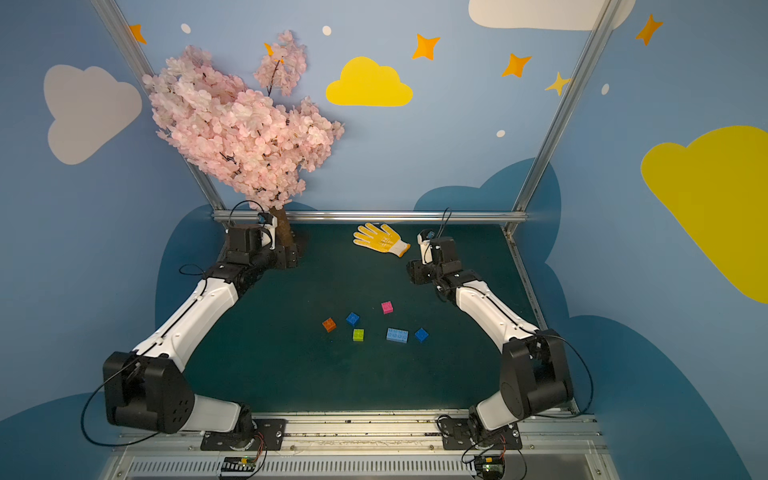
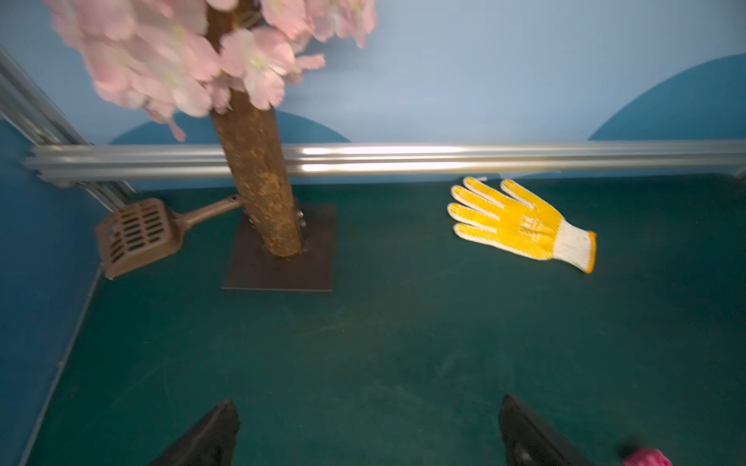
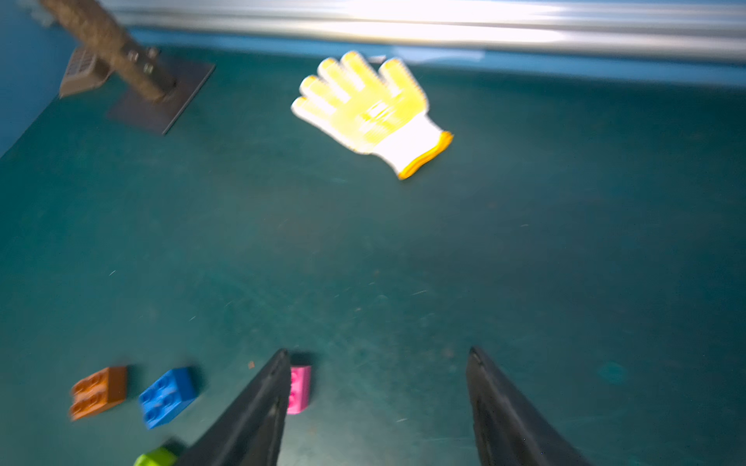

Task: Assemble the letter y with lego
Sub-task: Pick up the lego brick from the center of the board.

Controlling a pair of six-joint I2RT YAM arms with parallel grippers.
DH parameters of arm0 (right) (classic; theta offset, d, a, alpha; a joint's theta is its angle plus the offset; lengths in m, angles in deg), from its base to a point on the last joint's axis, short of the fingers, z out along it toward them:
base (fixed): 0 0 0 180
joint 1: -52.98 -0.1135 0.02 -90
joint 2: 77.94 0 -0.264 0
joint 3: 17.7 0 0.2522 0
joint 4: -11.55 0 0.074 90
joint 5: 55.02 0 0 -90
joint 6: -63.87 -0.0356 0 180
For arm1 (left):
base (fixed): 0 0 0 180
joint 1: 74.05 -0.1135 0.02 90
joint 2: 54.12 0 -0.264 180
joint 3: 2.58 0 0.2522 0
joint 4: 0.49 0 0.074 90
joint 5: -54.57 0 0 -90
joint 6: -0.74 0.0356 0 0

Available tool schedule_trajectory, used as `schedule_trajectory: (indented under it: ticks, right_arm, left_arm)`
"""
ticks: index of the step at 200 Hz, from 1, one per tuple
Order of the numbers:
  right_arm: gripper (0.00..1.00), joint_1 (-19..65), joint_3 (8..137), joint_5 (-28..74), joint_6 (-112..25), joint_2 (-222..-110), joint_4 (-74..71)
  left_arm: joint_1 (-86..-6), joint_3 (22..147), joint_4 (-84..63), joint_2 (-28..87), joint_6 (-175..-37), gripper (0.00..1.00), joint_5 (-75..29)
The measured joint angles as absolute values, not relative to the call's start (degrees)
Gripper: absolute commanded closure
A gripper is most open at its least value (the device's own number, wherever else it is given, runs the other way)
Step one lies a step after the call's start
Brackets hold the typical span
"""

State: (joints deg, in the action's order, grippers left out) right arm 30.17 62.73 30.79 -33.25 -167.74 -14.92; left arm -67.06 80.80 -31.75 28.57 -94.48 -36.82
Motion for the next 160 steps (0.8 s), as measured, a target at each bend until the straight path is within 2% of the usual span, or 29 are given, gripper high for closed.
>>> schedule_trajectory:
  ticks: [52,94,160]
  right_arm:
    - [0.31,23.00,77.29,27.60,-32.55,-182.82,-29.80]
    - [0.38,18.59,84.18,27.34,-31.45,-192.04,-37.54]
    - [0.36,18.39,85.20,29.87,-31.41,-195.41,-41.78]
  left_arm:
    - [-67.76,72.32,-35.01,28.29,-100.71,0.00,-27.16]
    - [-68.22,74.79,-37.65,28.31,-105.91,0.00,-27.99]
    - [-68.42,75.49,-37.83,27.22,-108.60,0.00,-30.79]
